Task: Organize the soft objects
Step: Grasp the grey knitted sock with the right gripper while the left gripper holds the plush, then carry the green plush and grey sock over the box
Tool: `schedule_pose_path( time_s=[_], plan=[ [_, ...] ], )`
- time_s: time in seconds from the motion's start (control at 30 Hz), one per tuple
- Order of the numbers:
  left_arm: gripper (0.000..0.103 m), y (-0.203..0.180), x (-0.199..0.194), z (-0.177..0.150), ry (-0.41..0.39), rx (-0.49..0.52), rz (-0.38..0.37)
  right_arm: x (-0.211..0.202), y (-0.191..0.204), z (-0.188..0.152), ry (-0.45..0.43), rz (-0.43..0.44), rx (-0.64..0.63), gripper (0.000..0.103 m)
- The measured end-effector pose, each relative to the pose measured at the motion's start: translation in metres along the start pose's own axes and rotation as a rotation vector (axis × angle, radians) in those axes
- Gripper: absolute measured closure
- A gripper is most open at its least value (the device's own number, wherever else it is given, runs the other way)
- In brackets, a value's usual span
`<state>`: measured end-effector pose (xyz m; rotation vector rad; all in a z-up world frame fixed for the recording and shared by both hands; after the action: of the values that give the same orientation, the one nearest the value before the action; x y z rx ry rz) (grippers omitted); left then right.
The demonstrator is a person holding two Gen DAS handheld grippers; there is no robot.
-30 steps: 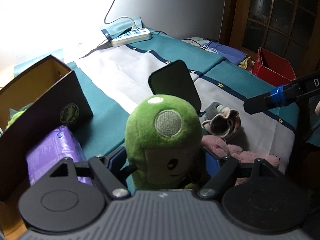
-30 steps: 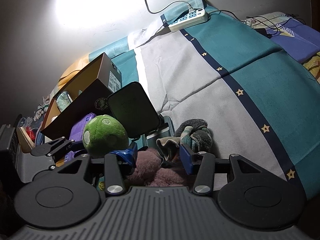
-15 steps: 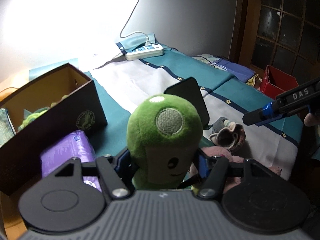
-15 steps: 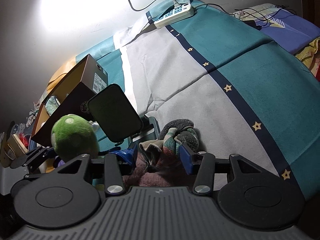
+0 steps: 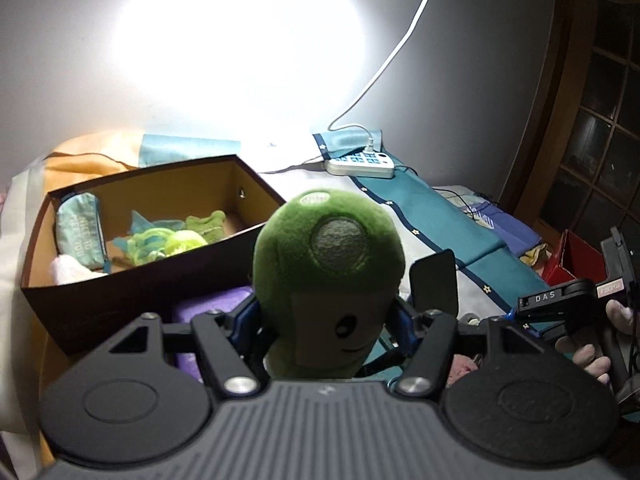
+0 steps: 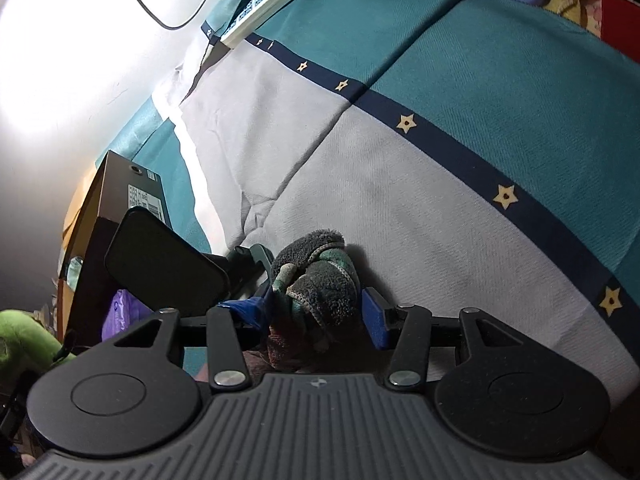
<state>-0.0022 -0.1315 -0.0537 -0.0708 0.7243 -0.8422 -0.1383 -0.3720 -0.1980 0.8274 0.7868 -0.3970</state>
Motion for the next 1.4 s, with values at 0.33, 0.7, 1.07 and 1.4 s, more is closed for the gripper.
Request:
schedule_pose_path(
  time_s=[0.33, 0.7, 1.07, 1.4],
  plan=[
    [0.038, 0.019, -0.025, 0.006, -0.033, -0.083, 0.036, 0.009, 0.005, -0.001, -0.002, 0.092, 0.079, 0.075],
    [0.038, 0.026, -0.029, 0.001, -0.017, -0.127, 0.048, -0.006, -0.003, -0.003, -0.035, 0.088, 0.066, 0.081],
    [0.038, 0.036, -0.038, -0.006, -0.007, -0.147, 0.082, -0.038, -0.009, -0.003, -0.068, 0.104, 0.031, 0.081],
    [0.038, 0.076, -0.068, -0.018, 0.003, -0.189, 0.175, -0.066, 0.049, -0.018, 0.000, 0.258, -0.179, 0.081]
  ],
)
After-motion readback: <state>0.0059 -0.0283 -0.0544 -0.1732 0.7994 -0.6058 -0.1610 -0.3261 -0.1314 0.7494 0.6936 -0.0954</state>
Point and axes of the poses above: each gripper's, at about its wrist camera, not at the fingertips, and x roughly the way its jaws point, y to its left, z to its top, the point moved 8 cm from there along x, roughly the way its jaws point, and after that the axes turned 13 degrees about -x, right-handed, at the moved point
